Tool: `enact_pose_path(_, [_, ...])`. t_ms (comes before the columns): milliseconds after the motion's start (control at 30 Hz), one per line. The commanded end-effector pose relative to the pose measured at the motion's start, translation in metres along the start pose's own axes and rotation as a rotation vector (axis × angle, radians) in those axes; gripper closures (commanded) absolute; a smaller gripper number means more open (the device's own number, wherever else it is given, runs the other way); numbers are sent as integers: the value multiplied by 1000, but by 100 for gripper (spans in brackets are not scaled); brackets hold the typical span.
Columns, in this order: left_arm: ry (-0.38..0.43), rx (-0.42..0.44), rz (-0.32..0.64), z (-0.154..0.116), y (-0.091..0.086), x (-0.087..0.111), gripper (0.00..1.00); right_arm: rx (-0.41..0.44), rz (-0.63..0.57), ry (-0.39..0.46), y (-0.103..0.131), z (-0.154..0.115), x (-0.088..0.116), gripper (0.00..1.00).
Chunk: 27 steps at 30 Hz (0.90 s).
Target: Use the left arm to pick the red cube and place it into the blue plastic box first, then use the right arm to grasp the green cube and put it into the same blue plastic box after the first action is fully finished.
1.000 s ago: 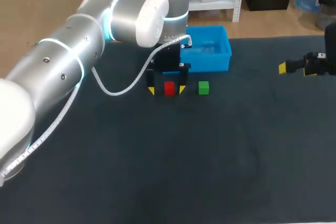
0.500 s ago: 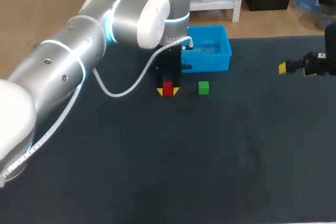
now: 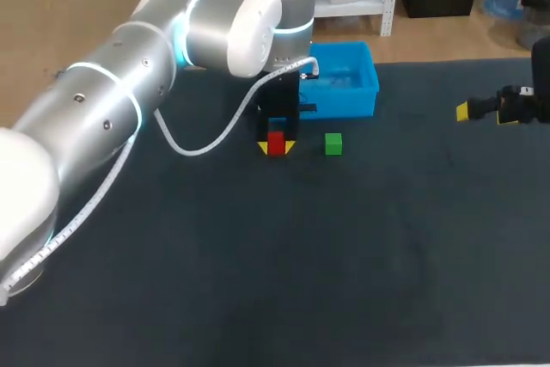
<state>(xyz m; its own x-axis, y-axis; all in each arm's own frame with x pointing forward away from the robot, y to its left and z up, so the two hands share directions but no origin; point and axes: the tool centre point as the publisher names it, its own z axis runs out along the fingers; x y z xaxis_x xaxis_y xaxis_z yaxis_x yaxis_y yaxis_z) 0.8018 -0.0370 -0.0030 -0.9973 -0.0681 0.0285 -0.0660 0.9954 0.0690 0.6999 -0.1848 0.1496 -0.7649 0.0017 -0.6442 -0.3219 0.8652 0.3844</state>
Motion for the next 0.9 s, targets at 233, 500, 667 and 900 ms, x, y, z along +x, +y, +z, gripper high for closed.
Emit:
enact_pose_path(233, [-12, 16, 4, -18, 6, 7, 100, 2, 0, 1, 0, 0, 0, 0])
enact_pose_path(500, [-25, 58, -6, -34, 12, 8, 100, 2, 0, 1, 0, 0, 0, 0])
enact_pose_path(667, [-34, 69, 5, -46, 15, 10, 100, 2, 0, 1, 0, 0, 0, 0])
enact_pose_path(900, [-64, 87, 7, -63, 20, 8, 100, 2, 0, 1, 0, 0, 0, 0])
